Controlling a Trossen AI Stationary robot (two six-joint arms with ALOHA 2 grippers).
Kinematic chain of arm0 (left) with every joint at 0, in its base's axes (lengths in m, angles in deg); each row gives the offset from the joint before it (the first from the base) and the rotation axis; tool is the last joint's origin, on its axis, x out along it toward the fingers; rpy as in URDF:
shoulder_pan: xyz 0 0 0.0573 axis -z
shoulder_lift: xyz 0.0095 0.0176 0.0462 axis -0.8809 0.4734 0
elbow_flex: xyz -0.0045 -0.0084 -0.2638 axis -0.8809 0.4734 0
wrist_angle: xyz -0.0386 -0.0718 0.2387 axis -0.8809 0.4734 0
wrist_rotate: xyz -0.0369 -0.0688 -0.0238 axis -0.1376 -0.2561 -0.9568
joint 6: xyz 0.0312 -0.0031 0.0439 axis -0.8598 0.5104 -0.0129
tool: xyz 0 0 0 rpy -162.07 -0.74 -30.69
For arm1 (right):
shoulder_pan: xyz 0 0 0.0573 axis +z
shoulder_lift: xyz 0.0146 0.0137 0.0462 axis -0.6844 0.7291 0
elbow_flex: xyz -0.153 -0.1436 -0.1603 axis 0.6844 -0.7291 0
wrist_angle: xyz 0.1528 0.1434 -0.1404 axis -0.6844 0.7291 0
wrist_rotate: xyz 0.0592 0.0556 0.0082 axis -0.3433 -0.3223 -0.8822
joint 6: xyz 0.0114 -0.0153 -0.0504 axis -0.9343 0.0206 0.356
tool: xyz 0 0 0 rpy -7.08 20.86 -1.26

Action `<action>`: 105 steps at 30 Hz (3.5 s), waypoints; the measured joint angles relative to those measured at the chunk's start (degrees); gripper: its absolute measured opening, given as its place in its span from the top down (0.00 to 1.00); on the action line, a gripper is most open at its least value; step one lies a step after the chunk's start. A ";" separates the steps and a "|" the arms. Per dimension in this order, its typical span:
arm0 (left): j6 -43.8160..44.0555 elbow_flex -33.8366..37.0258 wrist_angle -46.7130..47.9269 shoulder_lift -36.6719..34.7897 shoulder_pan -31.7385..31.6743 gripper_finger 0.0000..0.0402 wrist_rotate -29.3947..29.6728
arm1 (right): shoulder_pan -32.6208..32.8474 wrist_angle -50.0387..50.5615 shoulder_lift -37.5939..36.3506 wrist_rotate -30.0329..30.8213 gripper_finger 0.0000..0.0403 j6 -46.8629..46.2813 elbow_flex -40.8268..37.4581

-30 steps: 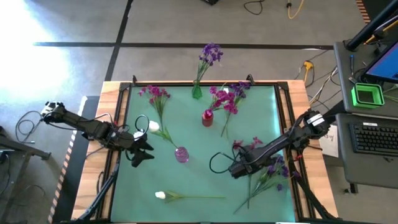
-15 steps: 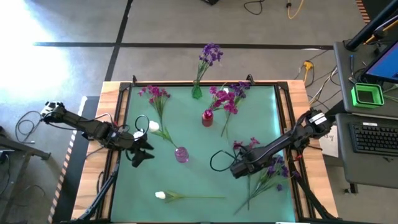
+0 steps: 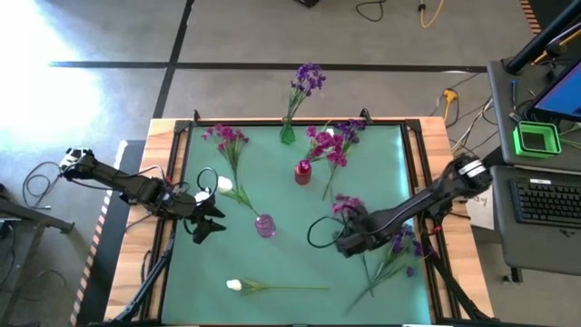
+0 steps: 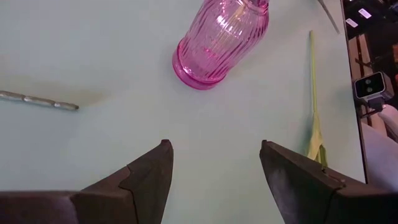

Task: Sort flowers into vase by color
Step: Put the bottom pink flower into the red vase

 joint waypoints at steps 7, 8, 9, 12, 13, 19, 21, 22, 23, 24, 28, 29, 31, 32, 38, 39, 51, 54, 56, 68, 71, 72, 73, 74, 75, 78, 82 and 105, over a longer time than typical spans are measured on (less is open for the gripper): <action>0.35 0.00 -0.05 0.00 0.00 0.42 0.00 | 0.38 2.41 -8.48 16.43 0.93 6.48 -0.11; 0.46 0.00 -0.06 0.00 0.00 0.42 0.00 | 0.38 2.38 -9.50 18.49 0.93 7.87 -0.25; 0.78 0.00 -0.06 0.00 0.00 0.42 0.00 | 0.38 2.45 -10.43 20.05 0.93 9.86 -0.43; 1.45 0.00 -0.11 0.00 0.00 0.42 0.00 | 0.87 2.42 -12.77 24.29 0.93 15.15 -0.83; 1.54 0.00 -0.14 0.00 0.00 0.42 0.00 | 1.27 2.38 -13.51 26.89 0.93 16.10 -1.06; 2.91 0.00 -0.36 0.00 0.00 0.42 -0.02 | 4.25 0.99 -16.80 43.28 0.93 20.36 -2.93; 3.48 0.00 -0.37 0.00 0.00 0.42 0.00 | 5.16 -2.04 -17.84 45.41 0.93 22.94 -4.01; 3.88 0.00 -0.37 0.00 0.00 0.42 0.00 | 5.52 -4.28 -18.42 45.47 0.93 25.25 -4.57; 4.38 0.00 -0.37 0.00 0.00 0.42 -0.02 | 5.91 -7.43 -19.12 45.09 0.94 27.70 -4.99; 4.85 0.00 -0.40 0.00 0.00 0.42 0.00 | 6.17 -11.27 -19.90 43.39 0.94 30.29 -5.28; 6.51 0.00 -0.57 0.00 0.00 0.42 0.00 | 7.25 -33.92 -21.35 30.10 0.97 46.42 -5.85; 6.68 0.00 -0.71 0.00 0.00 0.42 0.00 | 8.01 -39.67 -21.27 27.74 0.97 52.26 -6.11; 7.22 0.00 -0.98 0.00 0.00 0.42 0.34 | 9.03 -50.15 -20.69 24.47 0.96 63.09 -6.29; 7.38 0.00 -0.98 -0.02 0.00 0.42 0.66 | 9.27 -53.95 -20.56 23.51 0.96 67.52 -6.33; 8.49 0.00 -3.53 0.24 0.00 0.42 3.43 | 6.61 -67.32 -19.75 22.83 0.96 88.51 -6.65; 8.62 0.00 -3.92 0.24 0.00 0.42 4.05 | 5.49 -69.65 -19.55 22.71 0.96 91.39 -6.84; 8.88 0.00 -7.62 0.33 0.00 0.42 8.90 | -13.61 -108.15 -20.42 6.46 0.97 111.03 -23.69; 8.46 0.00 -7.60 0.33 0.00 0.42 8.90 | -17.26 -115.92 -20.23 8.37 0.97 112.51 -27.92; 8.42 0.00 -7.65 0.37 0.00 0.42 8.90 | -19.74 -118.44 -20.23 10.54 0.97 112.88 -29.16; 8.44 0.00 -7.65 0.37 0.01 0.42 11.90 | -30.44 -116.71 -20.21 7.81 0.97 111.98 -26.29; 8.93 0.00 -7.65 0.37 0.00 0.42 12.17 | -31.16 -114.84 -19.69 7.69 0.97 111.03 -25.65; 9.31 0.00 -7.65 0.37 0.02 0.42 12.37 | -31.18 -114.63 -19.27 7.70 0.97 110.58 -25.54; 9.71 0.00 -7.65 0.37 0.01 0.42 12.46 | -31.21 -114.53 -18.89 7.72 0.97 110.47 -25.51; 10.08 0.00 -7.66 0.39 0.00 0.42 12.46 | -31.20 -114.57 -18.55 7.75 0.97 110.45 -25.47; 10.23 0.00 -7.65 0.39 0.00 0.42 12.46 | -31.20 -114.82 -18.24 7.77 0.97 110.42 -25.33; 10.36 0.00 -7.65 0.37 0.00 0.42 12.47 | -31.18 -114.99 -17.84 7.77 0.97 109.22 -25.06; 10.38 0.00 -7.69 0.47 0.00 0.42 12.77 | -31.16 -114.58 -17.48 7.81 0.97 109.03 -25.09; 11.55 0.00 -7.67 1.09 0.00 0.42 15.98 | -31.15 -106.67 -17.48 8.59 0.82 108.31 -25.14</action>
